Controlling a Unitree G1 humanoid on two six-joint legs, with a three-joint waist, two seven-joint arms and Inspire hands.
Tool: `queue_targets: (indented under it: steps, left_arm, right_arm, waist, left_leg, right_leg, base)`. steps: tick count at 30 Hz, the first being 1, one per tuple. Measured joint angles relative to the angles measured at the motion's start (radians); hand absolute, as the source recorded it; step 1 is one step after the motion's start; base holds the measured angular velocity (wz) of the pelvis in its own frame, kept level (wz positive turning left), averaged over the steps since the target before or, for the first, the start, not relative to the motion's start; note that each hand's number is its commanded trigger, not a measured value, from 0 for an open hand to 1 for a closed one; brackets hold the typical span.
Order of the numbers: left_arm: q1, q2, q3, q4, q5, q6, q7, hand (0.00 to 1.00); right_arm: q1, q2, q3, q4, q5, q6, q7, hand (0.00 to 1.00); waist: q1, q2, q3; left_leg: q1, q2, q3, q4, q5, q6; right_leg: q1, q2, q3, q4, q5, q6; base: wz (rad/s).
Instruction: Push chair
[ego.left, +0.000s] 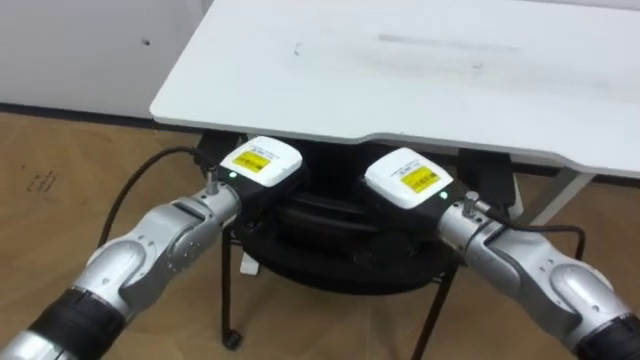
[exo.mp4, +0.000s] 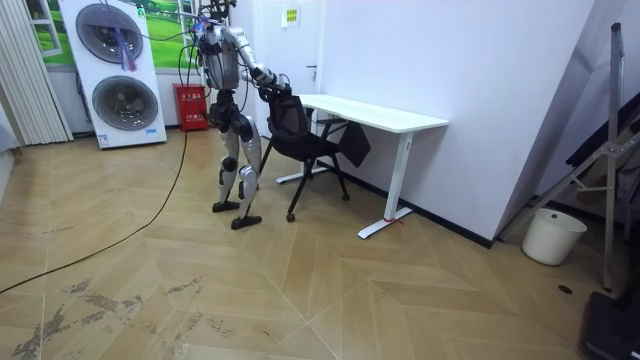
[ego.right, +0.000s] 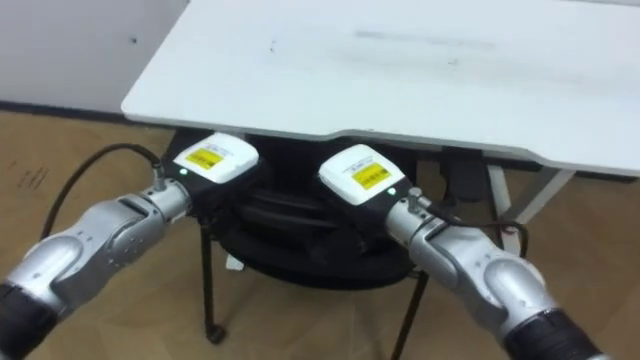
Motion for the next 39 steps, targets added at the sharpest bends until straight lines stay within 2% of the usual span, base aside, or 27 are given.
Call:
queue_targets:
  steps: [4,8,10,12,16,19,21,22,24,25,26,27,28,29,30,31,32,37,39]
  left_arm:
    - [0.005,0.001,0.007,-0.002,0.014,0.000,0.002,1.00]
    - [0.046,-0.007,0.038,-0.024,0.036,0.000,0.005,1.00]
    - [0.051,-0.014,0.040,-0.023,0.046,0.002,0.005,1.00]
    - [0.054,-0.019,0.040,-0.023,0.055,0.002,0.005,1.00]
    - [0.058,-0.022,0.041,-0.028,0.057,0.008,0.002,1.00]
    - [0.060,-0.025,0.043,-0.026,0.055,0.008,0.002,1.00]
    - [0.072,-0.025,0.049,-0.033,0.049,0.008,0.003,1.00]
    - [0.076,-0.025,0.050,-0.036,0.049,0.008,0.003,1.00]
    - [0.083,-0.026,0.057,-0.041,0.044,0.005,-0.003,1.00]
    - [0.085,-0.026,0.057,-0.042,0.044,0.005,-0.005,1.00]
    - [0.092,-0.026,0.062,-0.043,0.044,0.001,-0.007,0.76]
    - [0.098,-0.026,0.067,-0.044,0.042,-0.003,-0.007,0.57]
    - [0.100,-0.026,0.068,-0.044,0.041,-0.004,-0.008,0.55]
    - [0.101,-0.027,0.073,-0.044,0.041,-0.007,-0.015,0.39]
    - [0.101,-0.028,0.079,-0.046,0.040,-0.008,-0.021,0.04]
    - [0.100,-0.028,0.082,-0.047,0.036,-0.008,-0.025,0.00]
    - [0.100,-0.028,0.087,-0.047,0.017,-0.008,-0.035,0.00]
    - [0.099,-0.020,0.110,-0.052,-0.078,-0.002,-0.108,0.00]
    - [0.100,-0.022,0.125,-0.053,-0.100,0.026,-0.139,0.00]
  right_arm:
    - [0.000,0.013,-0.001,0.004,-0.002,0.004,0.014,1.00]
    - [0.001,0.022,-0.001,0.006,-0.009,-0.003,0.027,1.00]
    - [0.006,0.022,-0.001,0.006,-0.011,-0.002,0.028,1.00]
    - [0.011,0.022,-0.003,0.006,-0.011,-0.002,0.027,1.00]
    - [0.011,0.022,-0.004,0.006,-0.011,-0.001,0.031,1.00]
    - [0.011,0.023,-0.012,-0.001,-0.021,0.002,0.036,1.00]
    - [0.010,0.022,-0.014,-0.001,-0.029,0.001,0.037,1.00]
    - [0.010,0.021,-0.014,-0.002,-0.030,0.000,0.037,1.00]
    - [0.008,0.018,-0.014,-0.005,-0.035,-0.004,0.040,1.00]
    - [0.008,0.017,-0.014,-0.005,-0.035,-0.005,0.040,1.00]
    - [0.008,0.018,-0.014,-0.005,-0.036,-0.008,0.045,1.00]
    - [0.008,0.018,-0.014,-0.005,-0.036,-0.010,0.048,0.93]
    - [0.008,0.018,-0.014,-0.005,-0.036,-0.012,0.049,0.88]
    - [0.008,0.018,-0.014,-0.004,-0.036,-0.013,0.048,0.65]
    - [0.008,0.018,-0.014,-0.004,-0.036,-0.013,0.042,0.33]
    - [0.007,0.018,-0.015,-0.004,-0.036,-0.013,0.039,0.07]
    - [0.007,0.019,-0.016,-0.004,-0.036,-0.013,0.037,0.00]
    - [0.007,0.019,-0.044,0.002,-0.004,-0.013,0.037,0.00]
    - [0.007,0.019,-0.091,0.020,0.046,-0.011,0.038,0.00]
  waist:
    - [-0.016,-0.012,0.0018]
    - [-0.051,-0.013,0.0022]
    - [-0.072,-0.012,0.0022]
    - [-0.100,-0.012,0.0020]
    - [-0.101,-0.005,0.0009]
    - [-0.067,0.009,-0.0038]
    - [-0.025,0.012,-0.0055]
    - [-0.019,0.012,-0.0070]
    - [-0.002,0.011,-0.0099]
    - [0.004,0.011,-0.0099]
    - [0.012,0.012,-0.0104]
    - [0.013,0.012,-0.0106]
    - [0.014,0.012,-0.0104]
    - [0.014,0.014,-0.0106]
    - [0.013,0.017,-0.0102]
    - [0.011,0.017,-0.0102]
    - [0.008,0.020,-0.0101]
    - [0.006,0.045,-0.0177]
    - [-0.002,0.045,-0.0178]
  left_leg:
    - [0.005,-0.001,-0.018,0.000,0.000,0.001]
    - [0.008,-0.001,-0.037,0.004,-0.001,0.001]
    - [0.002,0.004,-0.019,0.020,-0.002,-0.001]
    - [-0.017,0.017,0.022,0.041,-0.004,-0.001]
    - [-0.020,0.020,0.023,0.051,-0.007,-0.007]
    - [-0.017,0.026,0.064,0.047,-0.007,-0.006]
    - [-0.001,0.037,0.118,0.021,-0.004,-0.002]
    - [0.004,0.038,0.128,0.014,-0.002,0.000]
    - [0.025,0.038,0.169,-0.015,0.005,0.006]
    - [0.032,0.038,0.178,-0.024,0.007,0.008]
    - [0.045,0.039,0.195,-0.038,0.009,0.011]
    - [0.058,0.038,0.206,-0.049,0.010,0.014]
    - [0.064,0.037,0.210,-0.052,0.011,0.015]
    - [0.069,0.035,0.218,-0.053,0.012,0.017]
    - [0.068,0.034,0.222,-0.054,0.011,0.019]
    - [0.068,0.034,0.224,-0.055,0.011,0.020]
    - [0.071,0.034,0.231,-0.056,0.009,0.023]
    - [0.093,0.033,0.284,-0.088,0.013,0.038]
    - [0.103,0.034,0.298,-0.102,0.015,0.042]
  right_leg:
    - [0.031,0.005,-0.020,-0.041,0.016,0.003]
    - [0.057,0.008,-0.054,-0.059,0.017,0.001]
    - [0.070,0.006,-0.078,-0.059,0.009,-0.001]
    - [0.078,0.006,-0.111,-0.053,-0.002,-0.002]
    - [0.069,0.011,-0.107,-0.039,-0.007,-0.005]
    - [0.030,0.010,-0.054,-0.008,-0.006,-0.007]
    - [0.009,0.013,0.005,-0.001,-0.001,-0.007]
    - [0.003,0.013,0.017,0.001,-0.001,-0.006]
    - [-0.016,0.013,0.076,0.018,-0.001,-0.003]
    - [-0.017,0.012,0.086,0.017,0.000,-0.002]
    - [-0.016,0.012,0.104,0.016,0.001,0.000]
    - [-0.012,0.011,0.116,0.013,0.002,0.003]
    - [-0.011,0.012,0.131,0.013,0.003,0.004]
    - [-0.011,0.015,0.153,0.012,0.005,0.006]
    - [-0.014,0.016,0.164,0.010,0.007,0.010]
    - [-0.015,0.016,0.167,0.009,0.008,0.012]
    - [-0.017,0.016,0.174,0.002,0.010,0.014]
    - [-0.028,0.014,0.223,-0.005,0.021,0.027]
    - [-0.029,0.014,0.234,-0.009,0.026,0.029]
  base:
    - [0.17]
    - [0.22]
    - [0.42]
    - [0.42]
    - [-0.01]
    - [-0.50]
    - [-0.70]
    - [-0.56]
    - [-0.49]
    - [-0.47]
    - [-0.36]
    - [-0.31]
    - [-0.22]
    - [-0.16]
    - [-0.14]
    - [-0.12]
    - [-0.18]
    - [-0.31]
    - [-0.20]
